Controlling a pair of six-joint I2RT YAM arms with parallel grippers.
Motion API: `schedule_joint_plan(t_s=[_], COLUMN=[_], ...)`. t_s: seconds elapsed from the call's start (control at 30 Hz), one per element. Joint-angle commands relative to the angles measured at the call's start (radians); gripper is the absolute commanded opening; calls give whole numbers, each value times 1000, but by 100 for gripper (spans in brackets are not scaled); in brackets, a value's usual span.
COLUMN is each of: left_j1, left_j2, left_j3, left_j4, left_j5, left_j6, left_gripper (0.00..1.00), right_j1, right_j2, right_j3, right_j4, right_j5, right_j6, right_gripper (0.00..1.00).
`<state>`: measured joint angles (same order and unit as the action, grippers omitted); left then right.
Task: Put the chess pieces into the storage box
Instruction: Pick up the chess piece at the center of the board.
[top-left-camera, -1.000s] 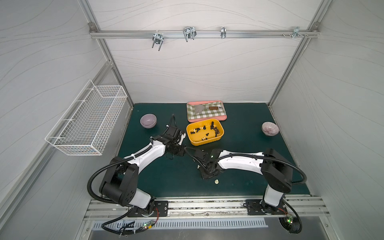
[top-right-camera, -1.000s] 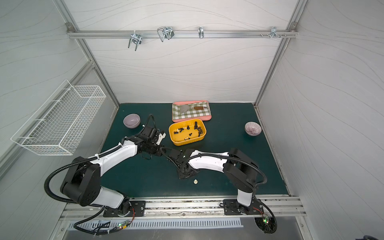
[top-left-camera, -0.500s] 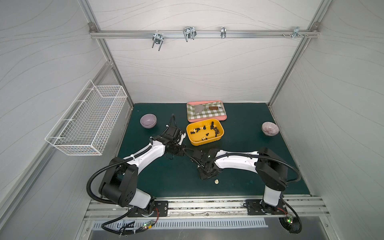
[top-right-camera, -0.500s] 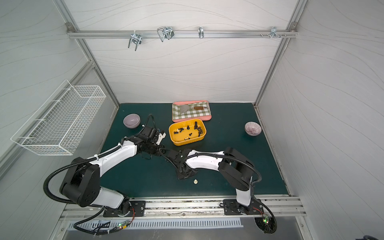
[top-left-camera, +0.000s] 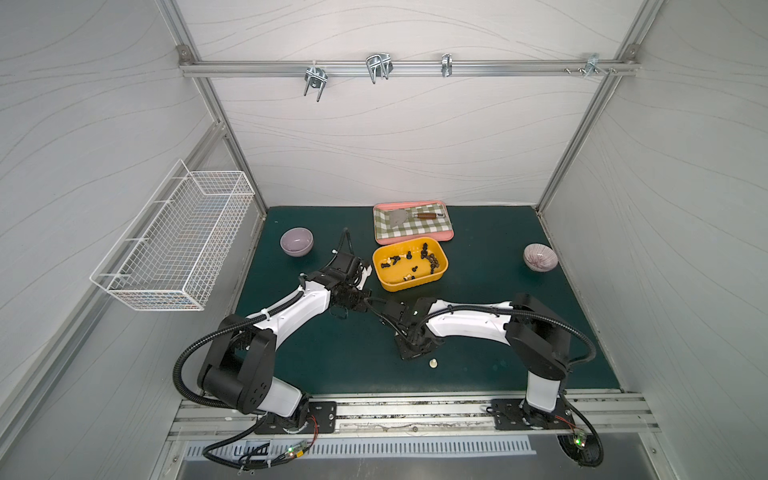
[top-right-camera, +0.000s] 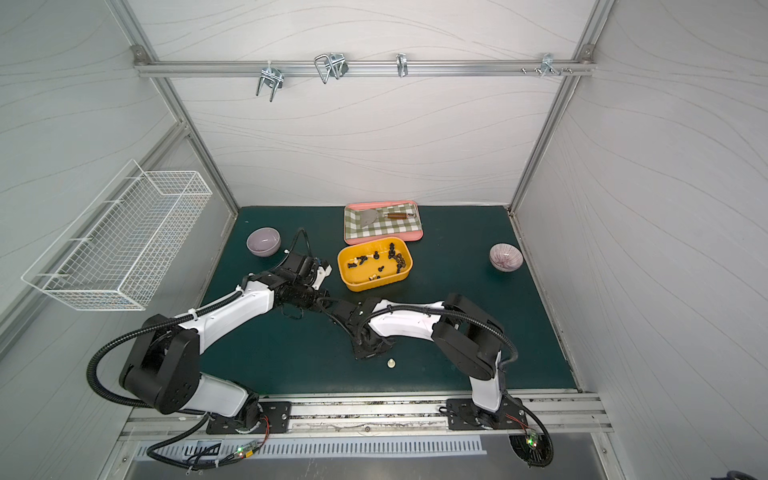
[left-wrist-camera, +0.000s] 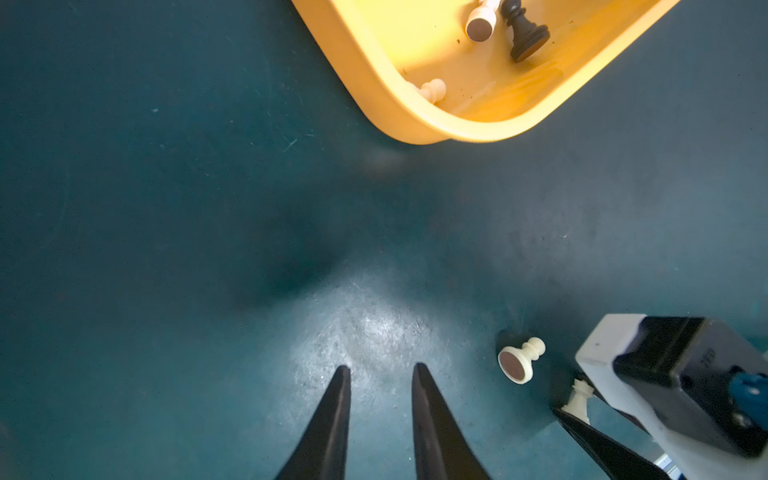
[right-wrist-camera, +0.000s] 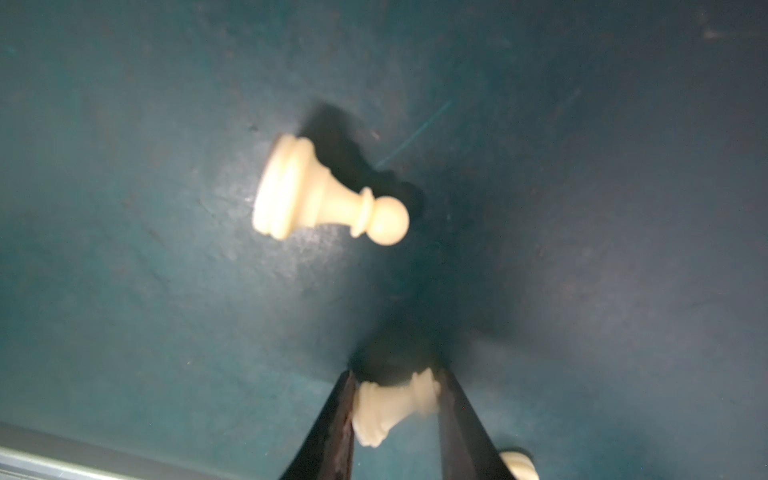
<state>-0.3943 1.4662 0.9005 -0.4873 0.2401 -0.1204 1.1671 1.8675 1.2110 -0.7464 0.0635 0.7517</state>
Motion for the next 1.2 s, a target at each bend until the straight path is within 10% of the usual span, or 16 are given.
schedule_joint_plan(t_s=[0.0,0.53,1.17], left_j1=[5,5,5], left_j2=[-21,-30,-37], left_j3=[5,12,22], left_j4=[29,14,-24], left_j5=[5,7,47], left_j6=[-2,-4,-9], left_gripper=[27,27,28], right_j1=[5,-130,-487], right_j2=[-12,-108,167], right_j3=[10,143,606], right_j4=[-37,-90,-74], right_j5=[6,28,-48], right_j6=[5,-144,-421], right_gripper=[31,31,31])
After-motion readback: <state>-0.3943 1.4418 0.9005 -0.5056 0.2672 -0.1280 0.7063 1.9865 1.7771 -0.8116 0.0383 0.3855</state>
